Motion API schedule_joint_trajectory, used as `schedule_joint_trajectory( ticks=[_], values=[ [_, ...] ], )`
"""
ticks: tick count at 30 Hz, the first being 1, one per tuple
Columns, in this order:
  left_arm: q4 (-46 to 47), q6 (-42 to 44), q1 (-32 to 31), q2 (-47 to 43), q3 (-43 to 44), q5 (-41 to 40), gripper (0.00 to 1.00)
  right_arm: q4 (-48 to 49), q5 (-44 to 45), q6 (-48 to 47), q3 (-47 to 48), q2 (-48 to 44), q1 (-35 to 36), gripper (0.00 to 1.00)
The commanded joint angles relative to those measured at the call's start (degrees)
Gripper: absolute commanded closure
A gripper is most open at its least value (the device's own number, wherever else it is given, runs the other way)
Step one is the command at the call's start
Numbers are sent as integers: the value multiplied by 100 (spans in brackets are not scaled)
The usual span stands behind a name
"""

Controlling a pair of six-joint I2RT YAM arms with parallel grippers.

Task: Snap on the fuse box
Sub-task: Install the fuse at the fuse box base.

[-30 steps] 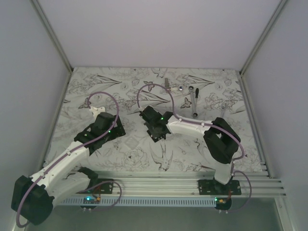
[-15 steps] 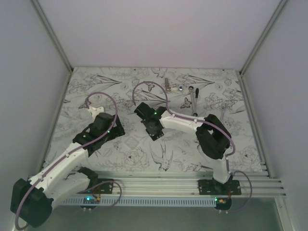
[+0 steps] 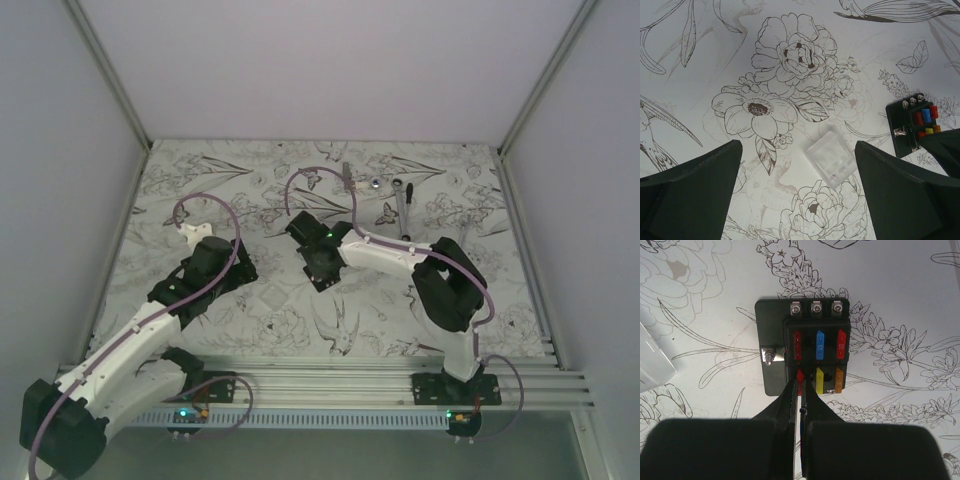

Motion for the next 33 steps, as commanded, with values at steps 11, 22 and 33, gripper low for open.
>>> schedule_joint_trajectory(
  ticks=[11, 22, 33],
  values=[
    [-208, -33, 32, 20, -59, -79, 0, -929, -257, 92, 55, 1462, -95, 100],
    [-208, -20, 32, 126, -14, 6, 1, -1144, -270, 220, -272, 927, 69, 100],
    [-217, 2, 32, 89, 19, 107, 0, -714, 129, 121, 478, 22, 108, 72]
  ],
)
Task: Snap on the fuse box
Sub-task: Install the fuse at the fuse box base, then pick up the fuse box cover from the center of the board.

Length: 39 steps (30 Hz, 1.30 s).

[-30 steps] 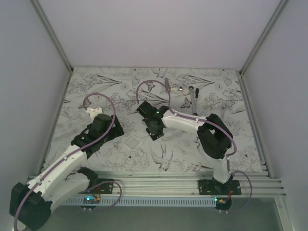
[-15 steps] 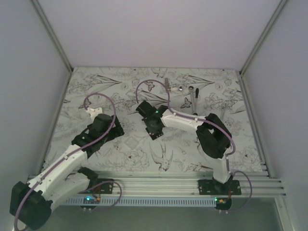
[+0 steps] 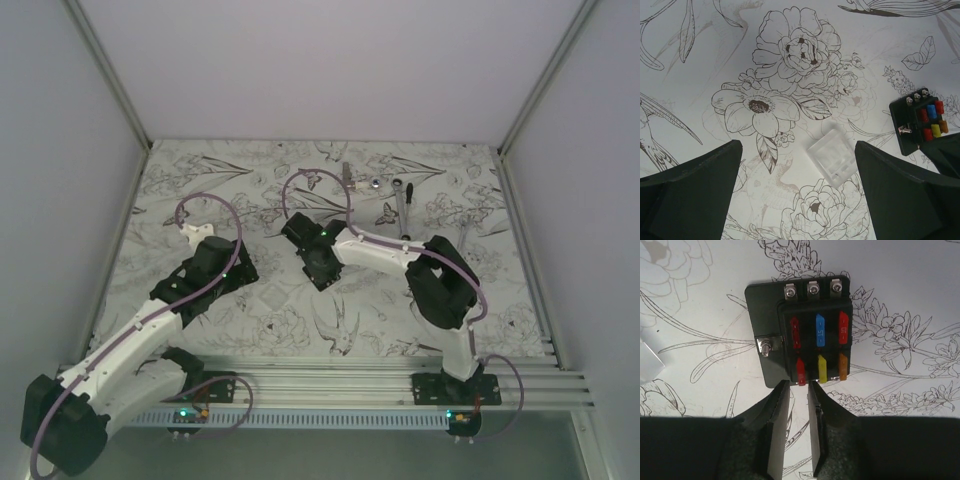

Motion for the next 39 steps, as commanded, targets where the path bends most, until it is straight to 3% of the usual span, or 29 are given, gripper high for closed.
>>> schedule_joint_trajectory(
  ticks=[1, 7, 16, 23, 29, 39],
  values=[
    [-203, 12, 32, -39, 35, 88, 0, -180, 53, -23, 129, -279, 58, 69],
    [-424, -125, 32, -187, 54, 447, 0, 222, -116, -229, 4, -1042, 119, 57],
    [-1150, -287, -114, 144, 342, 1194, 0, 895, 320, -299, -1515, -2735, -52, 41],
    [-1615, -610, -968, 1078, 867, 520, 0, 1668, 997, -242, -2797, -3527, -366, 17],
    [-1694, -787, -1358, 1883, 1336, 180, 0, 2625, 379, -175, -3541, -3743, -1032, 14],
    [-1800, -2067, -1639, 3344, 1882, -433, 0, 3515, 28, -215, -3835, -3347, -1646, 9]
  ],
)
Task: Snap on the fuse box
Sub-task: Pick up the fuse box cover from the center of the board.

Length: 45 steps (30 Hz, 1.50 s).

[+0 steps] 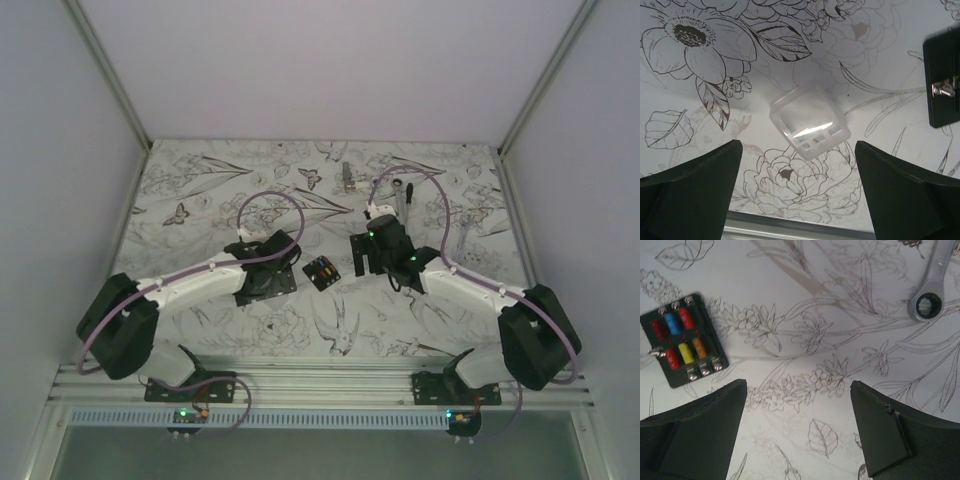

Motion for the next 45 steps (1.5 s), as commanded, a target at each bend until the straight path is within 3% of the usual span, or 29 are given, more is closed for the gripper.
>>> schedule_joint_trajectory(
  ticks=[1, 13, 22, 29, 39, 45],
  values=[
    [-306, -727, -79, 421, 210, -442, 0, 700, -192, 41, 14, 172, -252, 9],
    [-299, -1160, -115, 1081, 382, -601, 7, 1188, -1302, 173, 308, 905, -522, 13],
    [-290, -997, -103, 1062, 312, -557, 16, 1416, -2054, 332, 451, 1632, -522, 36],
    [-294, -794, -88, 976, 250, -455, 30, 1402, -2388, 416, 320, 1788, -370, 53],
    [-225, -262, -32, 737, 245, -282, 44, 1585, -2356, 867, -17, 1617, 250, 55],
    [-233, 222, -31, 403, 406, -71, 52, 1650, -1771, 1025, -320, 1140, 378, 50]
  ],
)
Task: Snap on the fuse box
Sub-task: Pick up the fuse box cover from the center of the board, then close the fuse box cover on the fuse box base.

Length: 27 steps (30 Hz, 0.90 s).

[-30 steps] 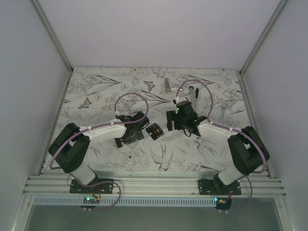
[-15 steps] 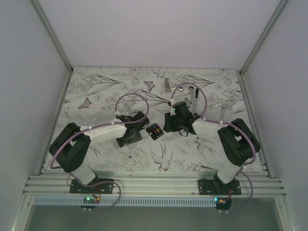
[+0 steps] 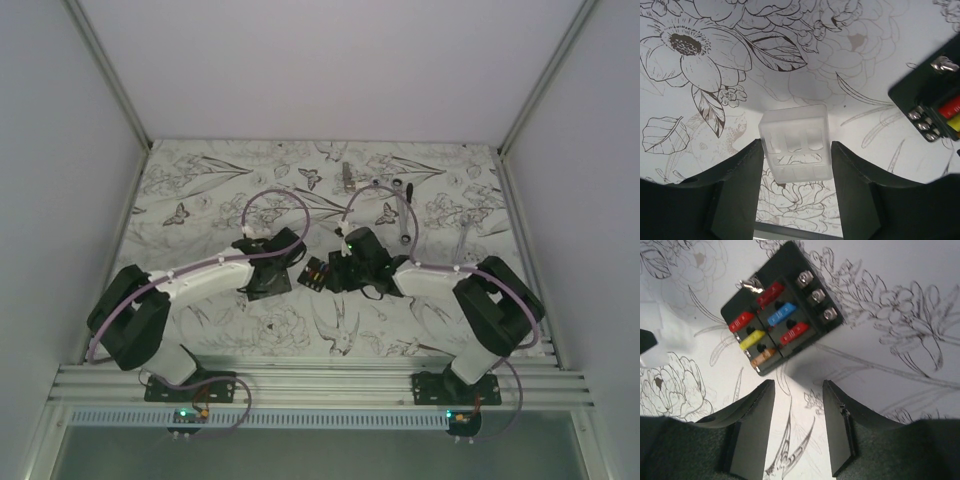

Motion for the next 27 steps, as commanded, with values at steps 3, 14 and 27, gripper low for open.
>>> schedule_joint_trajectory(
  ticks=[3, 14, 27],
  values=[
    [-202, 764, -26, -258, 364, 298, 59, -73, 1076, 221, -487, -921, 12, 46],
    [-202, 3499, -399, 1056, 2352, 1019, 65, -28, 2234, 407, -1598, -2486, -441, 35],
    [-267, 5539, -517, 1841, 3239, 2160, 65, -129, 2800, 466, -2179, -3492, -613, 19]
  ],
)
